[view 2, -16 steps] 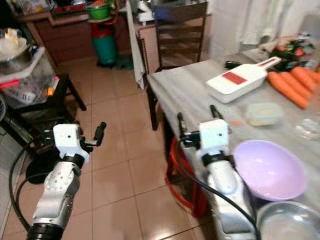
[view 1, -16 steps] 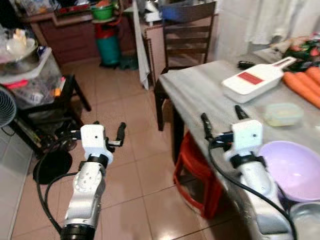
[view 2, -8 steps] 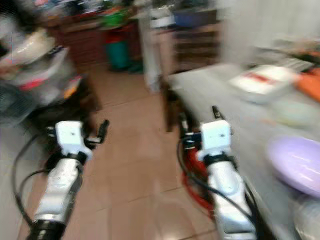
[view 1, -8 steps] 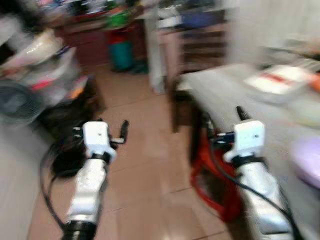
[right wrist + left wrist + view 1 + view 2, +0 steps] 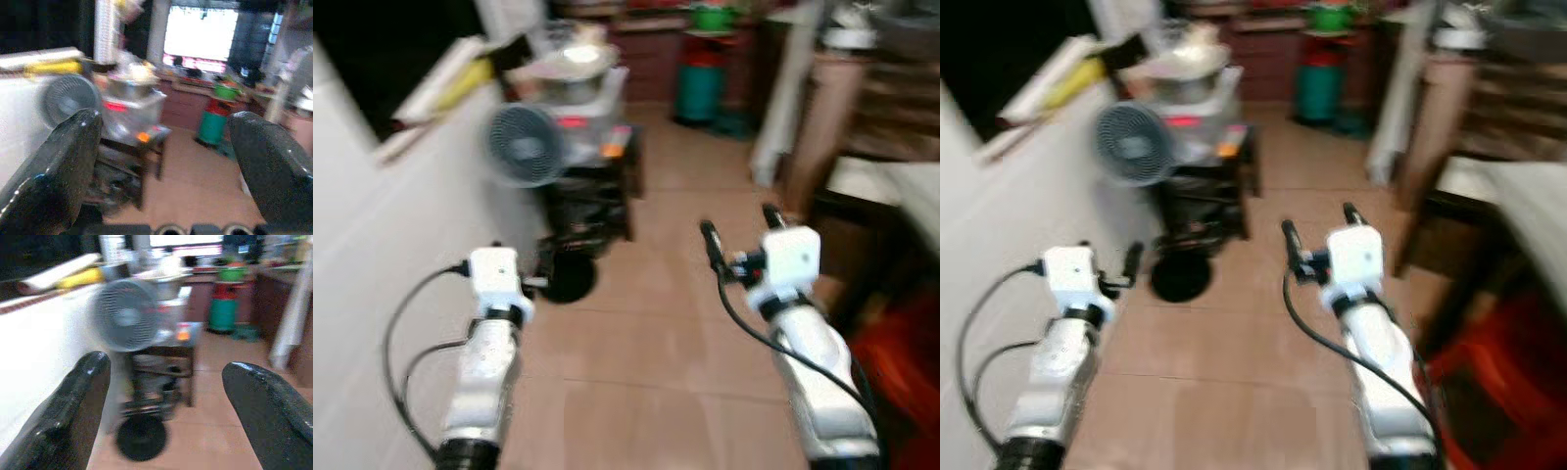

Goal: Setting the table

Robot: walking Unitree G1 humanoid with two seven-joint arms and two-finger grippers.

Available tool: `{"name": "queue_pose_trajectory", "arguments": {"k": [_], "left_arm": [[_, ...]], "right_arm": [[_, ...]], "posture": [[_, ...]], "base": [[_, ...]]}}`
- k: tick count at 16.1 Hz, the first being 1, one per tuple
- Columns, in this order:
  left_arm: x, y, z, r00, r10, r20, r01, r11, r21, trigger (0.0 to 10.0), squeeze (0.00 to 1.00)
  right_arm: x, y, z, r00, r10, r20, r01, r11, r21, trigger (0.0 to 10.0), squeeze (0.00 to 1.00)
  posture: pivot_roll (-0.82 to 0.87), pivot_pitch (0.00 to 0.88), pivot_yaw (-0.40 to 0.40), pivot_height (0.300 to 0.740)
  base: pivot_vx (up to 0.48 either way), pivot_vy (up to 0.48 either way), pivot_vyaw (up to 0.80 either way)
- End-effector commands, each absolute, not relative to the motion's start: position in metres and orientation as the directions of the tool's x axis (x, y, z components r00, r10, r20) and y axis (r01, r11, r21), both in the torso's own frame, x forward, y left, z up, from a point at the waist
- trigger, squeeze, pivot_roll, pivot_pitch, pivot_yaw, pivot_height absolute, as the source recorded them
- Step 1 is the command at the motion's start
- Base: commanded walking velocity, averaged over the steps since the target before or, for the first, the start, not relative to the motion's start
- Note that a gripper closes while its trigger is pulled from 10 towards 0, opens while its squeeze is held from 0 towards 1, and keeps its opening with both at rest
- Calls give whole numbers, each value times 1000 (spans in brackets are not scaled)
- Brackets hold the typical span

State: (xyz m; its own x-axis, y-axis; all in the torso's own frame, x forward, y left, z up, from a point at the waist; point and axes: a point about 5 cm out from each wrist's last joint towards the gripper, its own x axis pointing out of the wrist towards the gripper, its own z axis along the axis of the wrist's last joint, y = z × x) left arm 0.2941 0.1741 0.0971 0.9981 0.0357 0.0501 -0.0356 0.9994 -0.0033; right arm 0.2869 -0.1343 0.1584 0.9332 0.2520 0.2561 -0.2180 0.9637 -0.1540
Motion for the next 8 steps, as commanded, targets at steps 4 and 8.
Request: {"name": "queue_pose_trajectory", "arguments": {"k": [4,8], "left_arm": [[297,172,86,1000,8,-11,-8,1000,12,10000,0],[290,174,42,984,-35,-173,30,999,-32,10000,0]], "right_arm": [[289,-136,143,958,203,204,-186,977,-102,10000,0],[301,-144,122,981,153,121,-143,986,-90,10000,0]], "posture": [[-39,0,69,740],[-32,0,38,740]], "base": [[0,240,0],[0,0,0]]}}
